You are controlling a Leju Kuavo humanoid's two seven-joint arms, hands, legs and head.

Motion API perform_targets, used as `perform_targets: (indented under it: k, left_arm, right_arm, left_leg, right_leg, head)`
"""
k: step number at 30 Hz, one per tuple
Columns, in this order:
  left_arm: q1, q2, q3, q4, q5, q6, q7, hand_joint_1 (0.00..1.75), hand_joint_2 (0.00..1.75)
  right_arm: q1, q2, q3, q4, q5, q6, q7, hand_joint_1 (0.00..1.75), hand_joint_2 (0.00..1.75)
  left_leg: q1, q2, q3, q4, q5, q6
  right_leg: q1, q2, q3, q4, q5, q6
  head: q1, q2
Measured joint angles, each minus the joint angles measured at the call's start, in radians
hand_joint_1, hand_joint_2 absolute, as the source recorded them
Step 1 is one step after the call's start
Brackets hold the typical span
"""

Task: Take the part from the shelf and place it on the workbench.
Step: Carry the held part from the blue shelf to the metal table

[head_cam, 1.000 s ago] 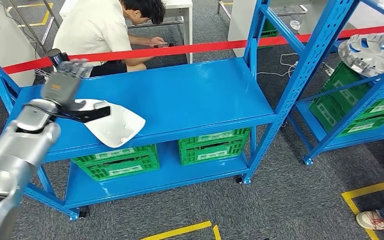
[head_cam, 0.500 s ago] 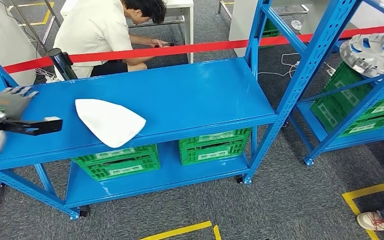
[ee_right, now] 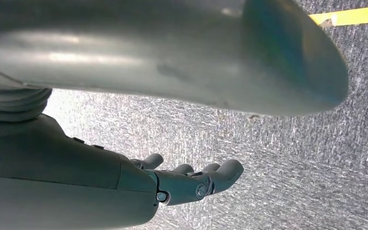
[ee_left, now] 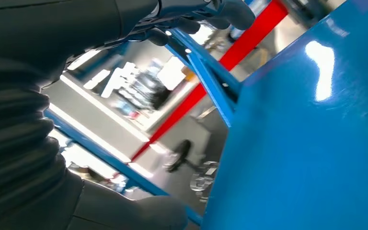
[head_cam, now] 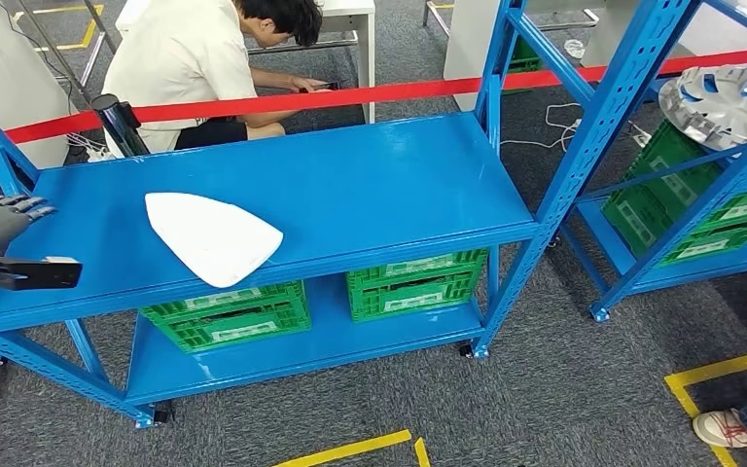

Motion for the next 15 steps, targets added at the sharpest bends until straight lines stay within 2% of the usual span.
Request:
perform_targets:
  k: [3,6,10,15]
  left_arm:
    - [0.058,0.044,0.0,-0.074,0.165,0.009,-0.083,0.0,1.75]
    - [0.158,0.08,0.001,-0.181,0.335,-0.008,-0.119,0.0,1.75]
    - [0.297,0.147,0.002,-0.369,0.48,-0.069,-0.106,0.0,1.75]
    - [0.393,0.206,0.001,-0.531,0.569,-0.087,-0.106,0.0,1.75]
  right_arm:
    - [0.0,0.0,-0.001,0.0,-0.002,0.0,-0.006,0.0,0.0]
    - [0.0,0.0,-0.002,0.0,-0.003,0.0,-0.016,0.0,0.0]
    - [0.002,-0.001,-0.002,0.0,-0.004,0.0,-0.018,0.0,0.0]
    - [0.0,-0.002,-0.004,0.0,-0.007,-0.001,-0.011,0.0,0.0]
  left_leg:
    - [0.0,0.0,0.0,-0.001,0.0,0.0]
    - [0.0,0.0,0.001,-0.001,-0.001,-0.001]
    - [0.0,0.002,0.0,-0.001,-0.001,-0.001]
    - [0.0,0.0,0.0,-0.001,-0.001,-0.001]
  right_leg:
    - [0.0,0.0,0.0,0.0,-0.001,-0.001]
    - [0.0,0.0,0.0,0.0,-0.001,-0.001]
    - [0.0,0.002,-0.002,0.0,-0.001,-0.001]
    - [0.0,0.0,-0.001,0.0,-0.002,-0.001]
  head:
    - [0.0,0.0]
    - [0.0,0.0]
    - [0.0,0.0]
    - [0.0,0.0]
